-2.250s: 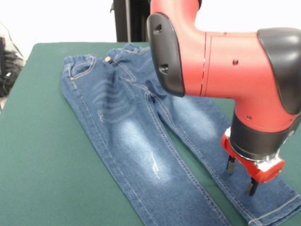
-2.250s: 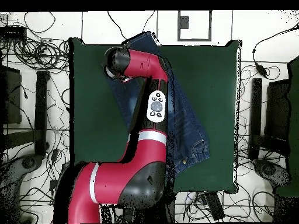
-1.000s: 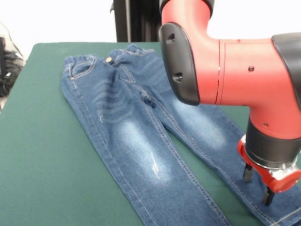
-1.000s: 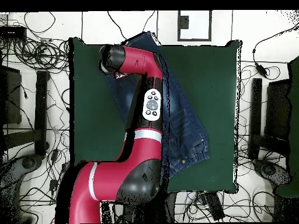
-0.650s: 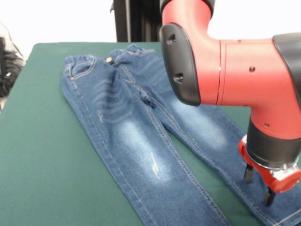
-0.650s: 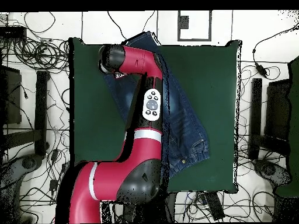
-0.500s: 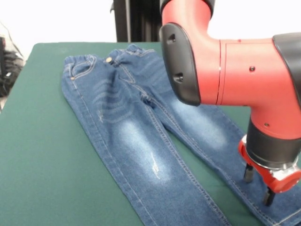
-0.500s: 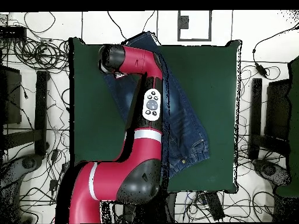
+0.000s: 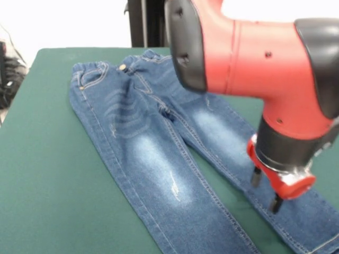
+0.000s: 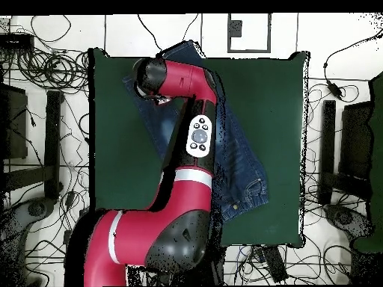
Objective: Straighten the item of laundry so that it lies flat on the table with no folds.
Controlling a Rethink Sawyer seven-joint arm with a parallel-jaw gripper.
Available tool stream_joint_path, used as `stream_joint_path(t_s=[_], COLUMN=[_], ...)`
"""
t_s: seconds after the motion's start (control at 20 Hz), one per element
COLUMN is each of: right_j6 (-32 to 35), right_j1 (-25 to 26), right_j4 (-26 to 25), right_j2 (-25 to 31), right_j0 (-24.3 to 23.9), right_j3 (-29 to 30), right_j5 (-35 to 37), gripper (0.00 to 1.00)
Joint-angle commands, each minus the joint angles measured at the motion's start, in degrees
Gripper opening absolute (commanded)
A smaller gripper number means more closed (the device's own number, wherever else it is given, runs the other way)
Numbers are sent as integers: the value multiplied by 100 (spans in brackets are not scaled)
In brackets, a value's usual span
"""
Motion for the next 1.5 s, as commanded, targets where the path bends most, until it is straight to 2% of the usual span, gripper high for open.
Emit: stream_joint_path(t_s=[0.05, 0.45, 0.75, 1.15, 1.5], right_j6=[-77, -733, -1260, -1352, -1313], right_j1=[-770, -1130, -1551, -2156, -2361], right_j4=[-317, -726, -1126, -1457, -1852], right_j2=[107, 350, 462, 692, 851], right_j0=[-136, -508, -849, -1182, -1439], right_j3=[1568, 2115, 2880, 4014, 4556], right_j5=[529, 347, 143, 85, -236], gripper=[100, 100, 100, 100, 100])
